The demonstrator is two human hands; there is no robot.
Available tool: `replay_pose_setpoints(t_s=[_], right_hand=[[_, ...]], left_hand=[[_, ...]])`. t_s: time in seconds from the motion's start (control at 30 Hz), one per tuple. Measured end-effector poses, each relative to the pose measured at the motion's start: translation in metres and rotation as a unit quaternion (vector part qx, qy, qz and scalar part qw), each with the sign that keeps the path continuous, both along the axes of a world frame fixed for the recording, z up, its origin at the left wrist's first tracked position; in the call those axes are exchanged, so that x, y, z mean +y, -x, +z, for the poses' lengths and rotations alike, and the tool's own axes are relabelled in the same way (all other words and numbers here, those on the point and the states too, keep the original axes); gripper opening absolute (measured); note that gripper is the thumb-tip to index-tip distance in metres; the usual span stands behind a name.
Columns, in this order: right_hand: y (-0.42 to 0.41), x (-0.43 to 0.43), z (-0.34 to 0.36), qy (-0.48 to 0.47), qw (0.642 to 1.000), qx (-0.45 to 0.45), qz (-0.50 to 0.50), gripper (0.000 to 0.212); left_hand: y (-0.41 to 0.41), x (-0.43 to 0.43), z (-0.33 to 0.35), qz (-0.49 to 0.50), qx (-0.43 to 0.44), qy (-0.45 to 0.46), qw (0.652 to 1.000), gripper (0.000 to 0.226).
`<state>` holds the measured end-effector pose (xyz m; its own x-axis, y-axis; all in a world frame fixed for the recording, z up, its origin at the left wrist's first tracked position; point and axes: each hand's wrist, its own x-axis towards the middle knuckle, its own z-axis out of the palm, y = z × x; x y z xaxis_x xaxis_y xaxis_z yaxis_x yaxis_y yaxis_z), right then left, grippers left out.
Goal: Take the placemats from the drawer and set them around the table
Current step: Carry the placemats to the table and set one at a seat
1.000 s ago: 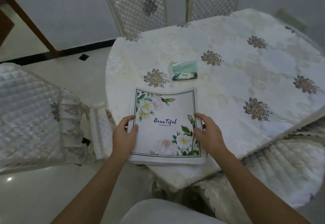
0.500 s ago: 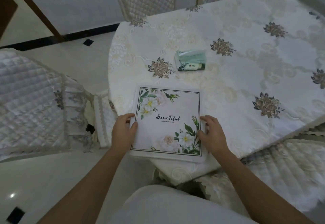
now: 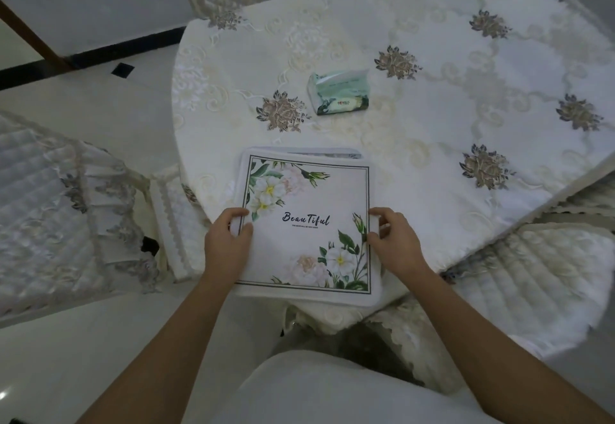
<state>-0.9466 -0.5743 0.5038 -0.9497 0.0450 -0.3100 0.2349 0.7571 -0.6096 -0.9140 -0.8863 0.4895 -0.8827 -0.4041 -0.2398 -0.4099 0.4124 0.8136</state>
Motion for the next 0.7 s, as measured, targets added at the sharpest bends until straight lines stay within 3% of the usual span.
replay_pose_setpoints(t_s=[0.33,0.7], right_hand=[[-0.016,0.025,0.047,0.069,0.993,0.069,-0.061,0.043],[-0.092,0.21,0.143,0.125,0.946,0.239,-0.181,0.042]], left_hand=[[-0.003,0.046,0.069,-0.001,0.107,-0.041,0.993,0.024],[-0.018,0.231,0.17,-0.129,0.217,-0.092,0.963,0.028]])
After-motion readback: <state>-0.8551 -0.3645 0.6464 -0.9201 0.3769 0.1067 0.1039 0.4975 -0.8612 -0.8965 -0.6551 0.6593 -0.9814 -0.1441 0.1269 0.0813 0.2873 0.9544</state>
